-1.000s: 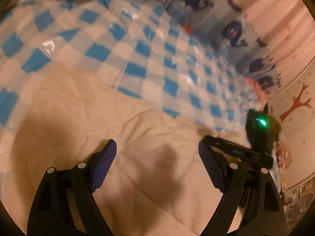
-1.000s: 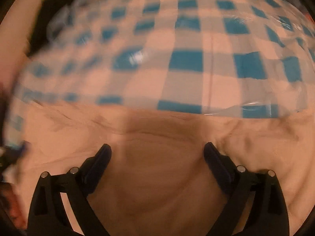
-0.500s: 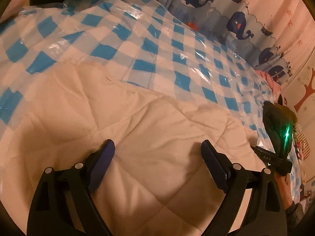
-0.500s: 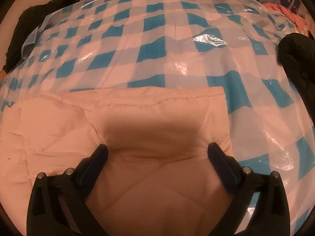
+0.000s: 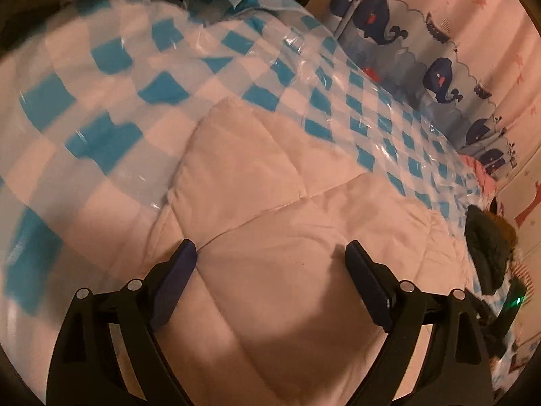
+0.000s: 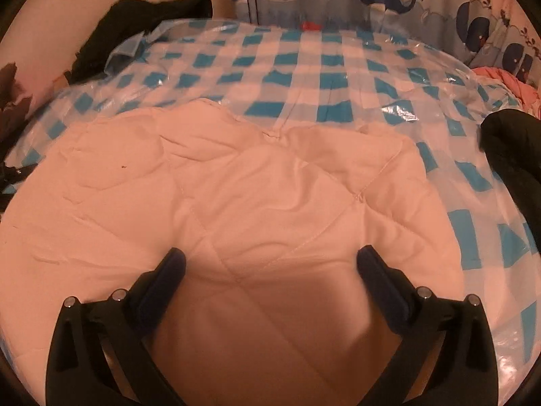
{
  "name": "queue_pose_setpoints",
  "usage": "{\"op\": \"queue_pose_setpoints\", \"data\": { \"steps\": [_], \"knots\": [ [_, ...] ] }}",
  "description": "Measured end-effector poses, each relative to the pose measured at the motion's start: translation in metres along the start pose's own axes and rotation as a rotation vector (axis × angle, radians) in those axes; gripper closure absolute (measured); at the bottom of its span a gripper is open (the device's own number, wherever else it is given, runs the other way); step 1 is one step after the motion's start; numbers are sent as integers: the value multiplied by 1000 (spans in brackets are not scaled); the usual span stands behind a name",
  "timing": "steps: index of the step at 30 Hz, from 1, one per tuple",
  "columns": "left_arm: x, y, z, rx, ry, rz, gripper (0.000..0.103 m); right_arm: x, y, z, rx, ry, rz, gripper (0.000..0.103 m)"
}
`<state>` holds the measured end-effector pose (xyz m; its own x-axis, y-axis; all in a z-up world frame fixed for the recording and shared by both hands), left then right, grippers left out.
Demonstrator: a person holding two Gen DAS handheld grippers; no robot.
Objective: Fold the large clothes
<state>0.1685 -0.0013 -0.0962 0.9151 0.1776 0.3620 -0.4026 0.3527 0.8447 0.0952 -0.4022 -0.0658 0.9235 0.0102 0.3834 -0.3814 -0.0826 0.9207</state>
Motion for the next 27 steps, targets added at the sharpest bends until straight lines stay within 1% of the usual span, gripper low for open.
{"op": "queue_pose_setpoints", "data": {
  "steps": [1, 2, 4, 5, 6, 8, 9, 11, 12, 13, 14, 15, 16, 17, 19, 20, 21, 22, 23, 24, 25, 26, 27],
  "knots": [
    [-1, 8, -1, 7, 10, 13, 17, 1, 4, -1, -18, 1, -40, 6],
    [-1, 23, -4, -6, 31, 42, 17, 4, 15, -2, -31, -13, -57, 6],
    [-3, 45, -8, -36, 60, 78, 17, 16, 49, -21, 36, -16, 41, 6],
    [-3, 51, -10, -40, 67, 91, 17, 28, 65, -39, 49, 15, 86, 6],
    [-3, 57, -14, -40, 81, 106, 17, 36, 72, -53, 52, 44, 106, 6],
    [1, 69, -26, -34, 115, 123, 17, 64, 76, -98, 83, 125, 120, 6],
    [3, 75, -33, -41, 137, 135, 17, 73, 71, -111, 86, 143, 118, 6],
    [8, 89, -53, -64, 181, 155, 17, 88, 39, -138, 64, 176, 87, 6],
    [10, 94, -63, -65, 196, 166, 17, 89, 15, -144, 32, 187, 52, 6],
    [11, 100, -74, -60, 204, 178, 17, 81, -32, -149, -2, 206, -38, 6],
    [13, 106, -87, -43, 212, 190, 17, 73, -52, -147, 24, 185, -73, 6],
    [14, 112, -100, -17, 231, 203, 17, 71, -63, -140, 67, 139, -93, 6],
    [14, 118, -112, -5, 260, 218, 17, 73, -65, -134, 102, 107, -106, 6],
    [15, 119, -116, -22, 268, 217, 17, 74, -64, -132, 115, 105, -117, 6],
    [15, 118, -111, -59, 256, 201, 17, 76, -56, -130, 115, 108, -135, 7],
    [15, 119, -102, -71, 231, 199, 17, 76, -46, -128, 103, 100, -129, 7],
    [15, 120, -92, -83, 206, 202, 17, 76, -31, -129, 108, 90, -101, 7],
    [14, 121, -81, -97, 176, 208, 17, 72, -15, -134, 142, 90, -63, 7],
    [13, 121, -64, -110, 136, 212, 17, 68, 1, -140, 174, 104, -29, 7],
    [11, 119, -50, -120, 103, 209, 17, 63, 16, -143, 180, 125, -1, 7],
    [9, 115, -34, -135, 72, 200, 17, 55, 30, -146, 174, 154, 28, 7],
    [7, 107, -16, -155, 33, 180, 17, 47, 40, -144, 150, 172, 49, 7],
    [4, 97, 1, -160, -1, 156, 17, 40, 45, -137, 108, 175, 67, 7]
  ]
}}
Point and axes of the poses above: each gripper's, at about its wrist camera, not at the fingertips, and y roughly against the way its jaws point, z to its right, x to its top, the point moved 8 cm from there along -y, roughly the way its jaws point, and after that the axes turned 15 degrees about -z, right-handed, at the moved point
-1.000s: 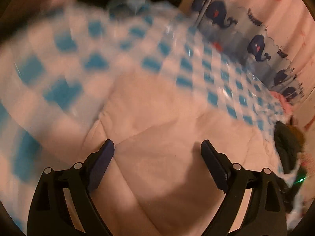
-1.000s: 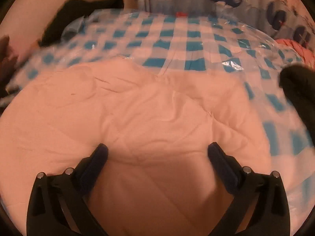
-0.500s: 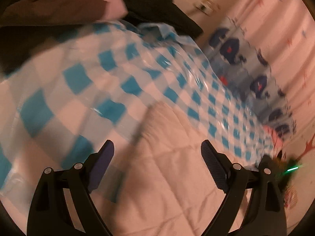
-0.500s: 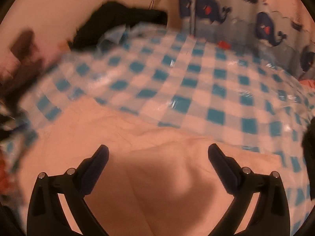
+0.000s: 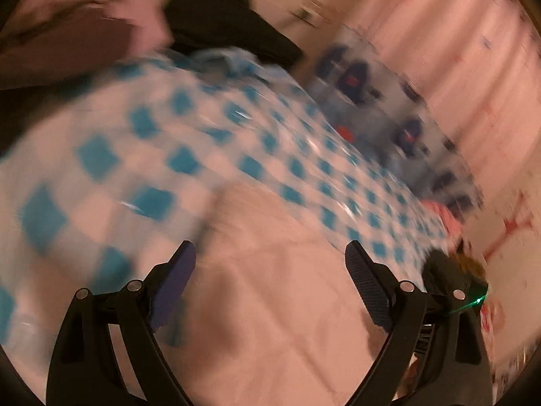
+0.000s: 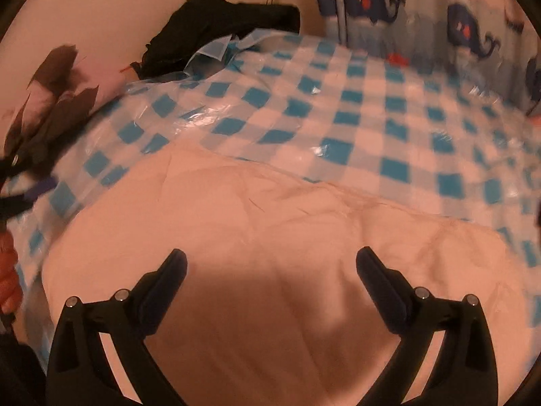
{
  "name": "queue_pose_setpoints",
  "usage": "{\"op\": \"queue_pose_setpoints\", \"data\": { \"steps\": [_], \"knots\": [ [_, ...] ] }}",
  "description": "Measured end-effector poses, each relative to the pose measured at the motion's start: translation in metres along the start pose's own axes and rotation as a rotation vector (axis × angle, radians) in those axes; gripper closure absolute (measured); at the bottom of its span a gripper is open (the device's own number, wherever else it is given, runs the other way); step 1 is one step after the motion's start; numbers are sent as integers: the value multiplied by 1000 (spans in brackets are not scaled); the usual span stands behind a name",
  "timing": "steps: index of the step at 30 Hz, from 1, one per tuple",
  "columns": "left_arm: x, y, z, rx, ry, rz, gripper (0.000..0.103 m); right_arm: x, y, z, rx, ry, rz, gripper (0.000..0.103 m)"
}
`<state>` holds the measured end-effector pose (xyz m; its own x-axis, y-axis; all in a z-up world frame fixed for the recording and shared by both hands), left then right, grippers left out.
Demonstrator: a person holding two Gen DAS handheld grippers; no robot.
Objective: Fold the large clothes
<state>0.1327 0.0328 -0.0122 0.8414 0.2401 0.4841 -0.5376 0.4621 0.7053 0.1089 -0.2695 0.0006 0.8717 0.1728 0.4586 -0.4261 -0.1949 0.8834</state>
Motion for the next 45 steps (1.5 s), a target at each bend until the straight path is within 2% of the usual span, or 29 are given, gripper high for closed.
{"op": "queue_pose_setpoints", "data": {
  "steps": [2, 3, 5, 7, 8, 10, 13, 15, 17, 19, 20, 21, 22, 23, 26, 28, 30, 31, 32, 33, 34, 35, 36, 38, 40, 42, 43, 44, 45],
  "knots": [
    [-11, -23, 30, 12, -82, -50, 17, -13, -7, 21, -90, -22, -12, 7],
    [-16, -32, 41, 26, -120, -64, 17, -27, -23, 40, -137, -45, -51, 6],
    [-28, -60, 60, 103, -211, -119, 17, -43, -43, 52, -25, -93, -81, 6],
    [-44, -97, 51, 254, -252, -232, 17, -40, -40, 54, 18, -119, -125, 6],
    [-51, -109, 44, 296, -257, -265, 17, -35, -34, 54, 43, -130, -137, 6],
    [-50, -108, 43, 285, -249, -271, 17, -18, -6, 65, 58, -151, -58, 6],
    [-35, -84, 48, 229, -162, -184, 17, -4, 17, 102, -86, -185, 25, 6],
    [-18, -69, 62, 174, -148, -77, 17, 0, 8, 144, -175, -253, 11, 6],
    [-10, -69, 74, 187, -173, -19, 17, -9, -20, 182, -209, -346, -59, 6],
    [-16, -90, 73, 239, -191, -76, 17, -29, -63, 205, -122, -439, -156, 5],
    [-28, -117, 62, 278, -186, -173, 17, -31, -70, 208, -97, -456, -158, 5],
    [-34, -128, 57, 297, -191, -209, 17, -30, -71, 208, -99, -455, -161, 5],
    [-37, -134, 54, 317, -209, -210, 17, -28, -71, 208, -111, -445, -168, 6],
    [-38, -133, 54, 324, -223, -197, 17, -28, -70, 205, -119, -433, -179, 6],
    [-40, -130, 53, 318, -232, -191, 16, -35, -48, 199, -63, -415, -192, 6],
    [-43, -126, 52, 313, -247, -184, 16, -51, 0, 188, -21, -417, -91, 6],
    [-47, -123, 52, 306, -272, -178, 16, -83, 32, 178, -61, -393, -35, 6],
    [-48, -121, 52, 302, -277, -175, 16, -98, 32, 178, -109, -378, -52, 6],
    [-49, -119, 51, 296, -284, -172, 16, -117, 17, 178, -158, -336, -133, 6],
    [-51, -116, 52, 288, -292, -171, 16, -136, 3, 176, -90, -299, -172, 6],
    [-52, -111, 54, 286, -297, -169, 16, -144, 9, 184, -36, -359, -159, 6],
    [-56, -102, 54, 299, -307, -165, 16, -147, 15, 188, -8, -418, -176, 6],
    [-60, -91, 54, 310, -312, -162, 16, -147, 37, 189, -17, -468, -140, 6],
    [-66, -69, 54, 280, -306, -158, 16, -137, 77, 160, 24, -386, -17, 6],
    [-74, -43, 49, 188, -247, -145, 16, -137, 112, 99, 226, -290, 51, 6],
    [-90, -17, 38, 35, -149, -147, 16, -145, 115, 47, 434, -251, 25, 6],
    [-96, -11, 32, 8, -119, -150, 16, -152, 108, 16, 476, -217, -15, 6],
    [-105, -3, 23, -20, -76, -156, 16, -156, 102, -9, 433, -151, -27, 6],
    [-111, 1, 18, -33, -58, -160, 16, -160, 91, -48, 442, -39, -54, 6]
  ]
}}
Point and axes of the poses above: each gripper's, at about its wrist camera, not at the fingertips, and y roughly against the way its jaws point, z to its right, x to its top, the point moved 8 cm from there along -y, roughly the way its jaws point, and after that the axes turned 15 degrees about -z, right-handed, at the moved point
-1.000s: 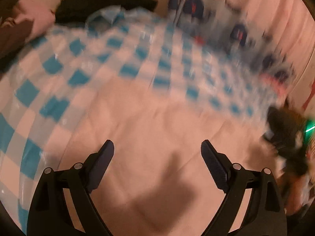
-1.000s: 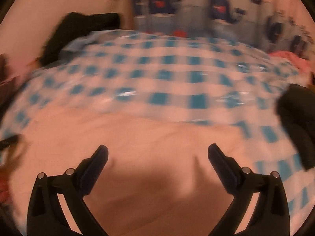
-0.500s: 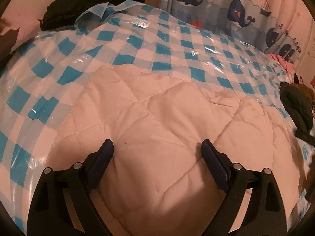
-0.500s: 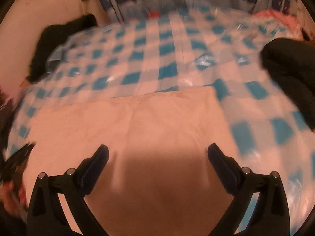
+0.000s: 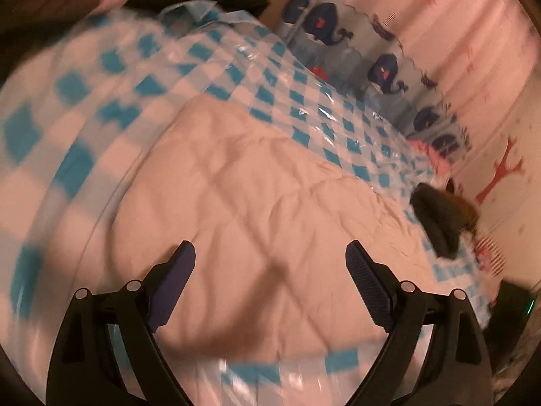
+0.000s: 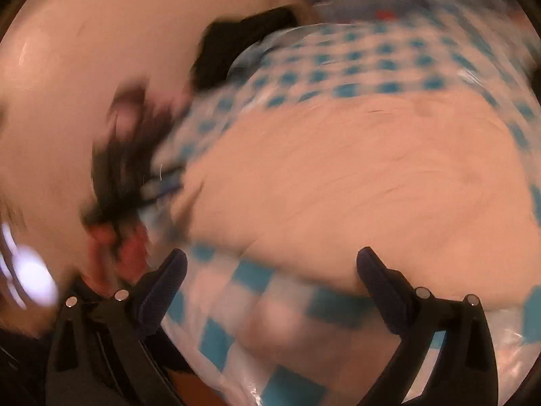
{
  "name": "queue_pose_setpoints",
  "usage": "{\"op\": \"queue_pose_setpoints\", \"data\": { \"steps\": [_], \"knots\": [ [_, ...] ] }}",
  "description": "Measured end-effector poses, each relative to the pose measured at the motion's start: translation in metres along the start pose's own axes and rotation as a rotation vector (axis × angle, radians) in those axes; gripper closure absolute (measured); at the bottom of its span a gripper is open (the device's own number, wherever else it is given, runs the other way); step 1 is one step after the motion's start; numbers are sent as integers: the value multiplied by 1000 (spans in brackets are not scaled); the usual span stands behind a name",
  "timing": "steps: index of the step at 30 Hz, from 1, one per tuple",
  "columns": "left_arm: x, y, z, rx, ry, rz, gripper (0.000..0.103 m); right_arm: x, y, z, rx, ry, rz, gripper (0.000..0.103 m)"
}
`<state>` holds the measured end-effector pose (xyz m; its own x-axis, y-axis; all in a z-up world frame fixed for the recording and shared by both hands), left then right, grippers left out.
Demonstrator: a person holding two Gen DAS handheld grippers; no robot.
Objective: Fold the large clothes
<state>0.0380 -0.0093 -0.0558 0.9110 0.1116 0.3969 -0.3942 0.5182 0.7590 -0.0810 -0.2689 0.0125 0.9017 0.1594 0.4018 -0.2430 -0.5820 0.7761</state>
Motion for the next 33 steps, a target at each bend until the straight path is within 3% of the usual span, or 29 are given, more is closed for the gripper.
{"op": "queue_pose_setpoints", "data": {
  "steps": [4, 8, 11, 14, 17, 22, 29, 33],
  "knots": [
    [-26, 17, -12, -36, 36, 4, 16, -5, -64, -51, 195, -21, -115, 6],
    [-40, 20, -18, -100, 71, -34, 16, 22, -100, -53, 293, -146, -120, 6],
    [-47, 18, -18, -173, 98, -72, 16, 41, -109, -39, 332, -262, -81, 6],
    [-55, 11, -18, -213, 111, -119, 16, 57, -88, -37, 402, -315, 13, 6],
    [-61, 0, -15, -243, 116, -178, 16, 75, -75, -39, 407, -309, 52, 6],
    [-62, -9, -10, -235, 120, -185, 16, 86, -70, -39, 426, -320, 58, 6],
    [-48, -35, -27, -343, 309, -173, 16, 78, -68, -35, 445, -314, 62, 6],
    [-32, -52, -29, -337, 378, -134, 14, 71, -69, -33, 448, -305, 46, 6]
  ]
}}
Point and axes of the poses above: each gripper's, at about its wrist camera, not at the fingertips, and y roughly against the way its jaws point, z to its right, x to its top, the point moved 8 cm from there along -y, roughly the way its jaws point, and after that the axes turned 15 degrees about -z, right-handed, at the moved point
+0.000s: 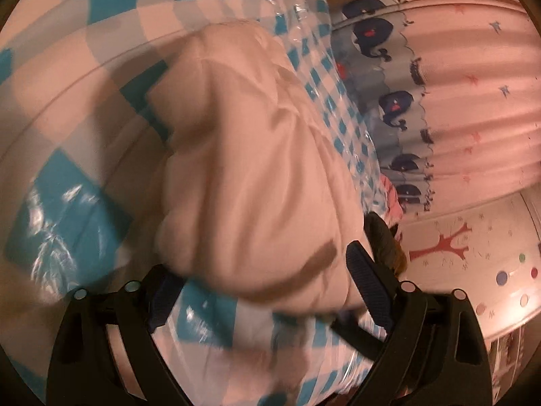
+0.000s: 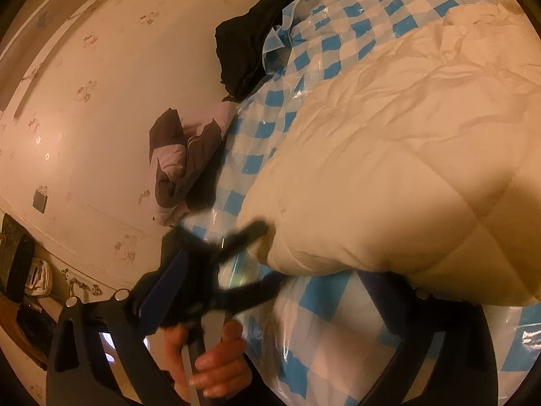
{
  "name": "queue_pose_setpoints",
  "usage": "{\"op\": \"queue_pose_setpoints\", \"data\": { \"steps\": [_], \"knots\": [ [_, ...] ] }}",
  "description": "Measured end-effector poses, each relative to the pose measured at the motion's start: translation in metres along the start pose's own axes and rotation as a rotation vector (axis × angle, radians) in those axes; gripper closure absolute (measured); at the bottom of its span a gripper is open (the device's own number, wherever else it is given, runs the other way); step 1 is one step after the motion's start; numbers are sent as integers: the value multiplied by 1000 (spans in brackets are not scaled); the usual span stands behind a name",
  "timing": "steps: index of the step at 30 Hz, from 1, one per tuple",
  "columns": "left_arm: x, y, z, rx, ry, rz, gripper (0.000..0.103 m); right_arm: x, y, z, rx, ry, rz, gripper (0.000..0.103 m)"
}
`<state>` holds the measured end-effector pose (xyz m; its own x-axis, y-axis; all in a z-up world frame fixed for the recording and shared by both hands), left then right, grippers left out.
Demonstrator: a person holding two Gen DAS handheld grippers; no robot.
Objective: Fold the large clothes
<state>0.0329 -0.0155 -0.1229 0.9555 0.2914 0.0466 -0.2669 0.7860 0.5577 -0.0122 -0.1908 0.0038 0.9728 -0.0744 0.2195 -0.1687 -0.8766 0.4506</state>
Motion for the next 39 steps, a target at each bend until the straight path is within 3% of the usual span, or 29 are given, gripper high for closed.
{"op": "queue_pose_setpoints", "data": {
  "steps": [3, 5, 10, 14, 17, 23, 28, 30, 32, 34, 39],
  "knots": [
    [9, -8, -6, 25, 37, 21, 13, -20, 15, 5, -53, 21, -37, 6],
    [12, -8, -4, 13, 45, 34, 13, -49, 55, 21, -133, 2, -31, 6],
    [21, 4, 21, -42, 18, 77, 13, -86, 161, 109, -117, -288, 64, 6],
    [32, 6, 32, -79, 36, 98, 13, -81, 200, 162, -112, -423, 115, 6],
    [31, 3, 23, -52, 52, 77, 13, -68, 219, 187, -173, -448, 156, 6],
    [32, -8, 12, 6, 56, 29, 13, -38, 237, 210, -77, -494, 198, 6],
    [34, -18, 10, 47, 53, 20, 13, -33, 238, 213, 23, -492, 156, 7],
    [33, -21, 9, 90, 36, 23, 16, -33, 235, 210, -22, -457, 137, 14],
    [33, -22, 8, 137, 23, 27, 23, -34, 239, 208, -56, -442, 154, 68],
    [34, -21, 4, 153, 23, 25, 33, -28, 241, 203, -16, -426, 183, 72],
    [33, -13, 8, 201, -51, 38, 59, -20, 243, 174, -106, -300, 195, 77]
  ]
}}
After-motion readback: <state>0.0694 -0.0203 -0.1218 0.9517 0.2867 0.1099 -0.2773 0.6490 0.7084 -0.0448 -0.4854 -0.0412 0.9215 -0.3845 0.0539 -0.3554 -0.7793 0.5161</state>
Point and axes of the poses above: each gripper's, at about its wrist camera, not at the fingertips, and y roughly against the way its jaws point, z to its right, x to its top, the point moved 8 cm from there along -y, roughly the way its jaws point, and after that the axes turned 15 degrees about -z, right-handed, at the moved point
